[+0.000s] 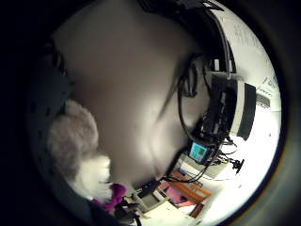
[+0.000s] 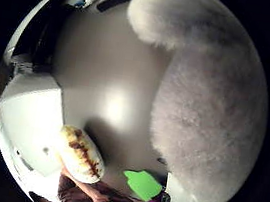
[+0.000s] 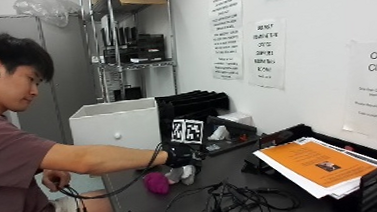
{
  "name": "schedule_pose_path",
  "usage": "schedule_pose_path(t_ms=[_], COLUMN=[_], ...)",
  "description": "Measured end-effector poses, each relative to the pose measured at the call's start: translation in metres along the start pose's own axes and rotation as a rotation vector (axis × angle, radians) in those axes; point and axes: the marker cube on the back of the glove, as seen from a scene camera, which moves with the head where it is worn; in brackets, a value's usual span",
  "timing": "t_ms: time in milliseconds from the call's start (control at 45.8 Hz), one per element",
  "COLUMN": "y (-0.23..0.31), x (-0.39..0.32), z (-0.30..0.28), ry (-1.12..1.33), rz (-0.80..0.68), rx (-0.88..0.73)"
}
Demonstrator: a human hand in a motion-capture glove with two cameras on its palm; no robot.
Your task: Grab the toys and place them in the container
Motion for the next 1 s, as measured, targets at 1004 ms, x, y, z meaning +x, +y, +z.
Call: schedule_pose_path(t_ms=[1004], y=[0.152], x=[-0.307], z=[-0.358], ry=[-0.008], rz=[-0.518], rx=[0.390])
